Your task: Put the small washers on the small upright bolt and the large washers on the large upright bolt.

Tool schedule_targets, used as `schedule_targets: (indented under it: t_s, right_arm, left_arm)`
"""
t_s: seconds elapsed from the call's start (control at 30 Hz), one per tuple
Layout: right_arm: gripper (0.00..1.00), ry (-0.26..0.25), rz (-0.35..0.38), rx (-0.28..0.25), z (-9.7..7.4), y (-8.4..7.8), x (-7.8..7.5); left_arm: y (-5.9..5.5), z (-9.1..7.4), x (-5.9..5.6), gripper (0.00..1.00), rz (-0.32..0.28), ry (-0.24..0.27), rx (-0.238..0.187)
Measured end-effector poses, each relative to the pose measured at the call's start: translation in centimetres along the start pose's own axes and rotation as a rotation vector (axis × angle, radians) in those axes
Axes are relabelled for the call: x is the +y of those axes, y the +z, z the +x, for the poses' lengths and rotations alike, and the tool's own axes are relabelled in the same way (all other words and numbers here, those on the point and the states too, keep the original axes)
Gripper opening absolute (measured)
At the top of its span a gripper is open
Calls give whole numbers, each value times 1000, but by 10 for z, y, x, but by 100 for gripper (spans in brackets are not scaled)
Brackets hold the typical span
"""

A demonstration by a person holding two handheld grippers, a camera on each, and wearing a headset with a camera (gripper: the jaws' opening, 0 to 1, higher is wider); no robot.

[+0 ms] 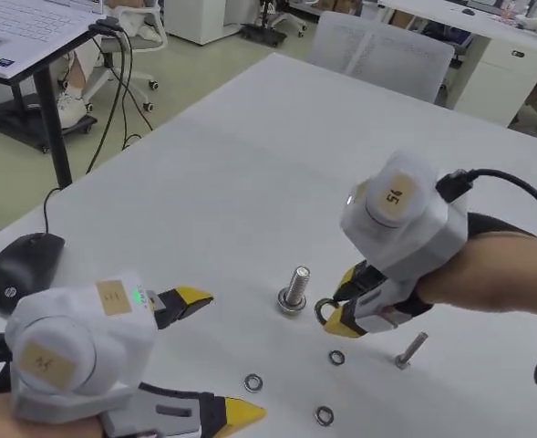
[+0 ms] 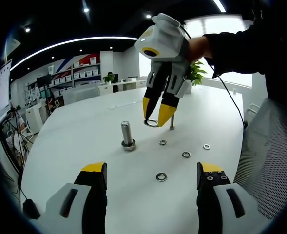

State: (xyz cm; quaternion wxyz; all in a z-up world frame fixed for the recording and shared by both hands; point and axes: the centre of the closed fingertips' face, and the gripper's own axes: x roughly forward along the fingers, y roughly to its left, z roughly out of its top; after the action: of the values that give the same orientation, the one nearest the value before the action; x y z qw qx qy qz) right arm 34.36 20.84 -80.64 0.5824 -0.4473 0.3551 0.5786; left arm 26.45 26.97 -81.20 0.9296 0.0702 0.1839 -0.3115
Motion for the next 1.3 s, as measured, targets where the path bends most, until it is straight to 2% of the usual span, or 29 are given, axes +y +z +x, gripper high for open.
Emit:
schedule_targets:
  t_s: [0.37, 0.7, 1.3]
  right_arm:
    - [23, -46, -18, -29, -12, 18, -17]
    - [23, -51, -48, -39, -7, 38, -25]
    - [23, -21, -54, -15, 14, 38, -32]
  left_arm:
    - [2, 1, 0, 74, 1, -2, -1]
    - [0, -1, 0, 74, -1, 1, 0]
    - [-8, -1, 2, 73, -14, 2, 11]
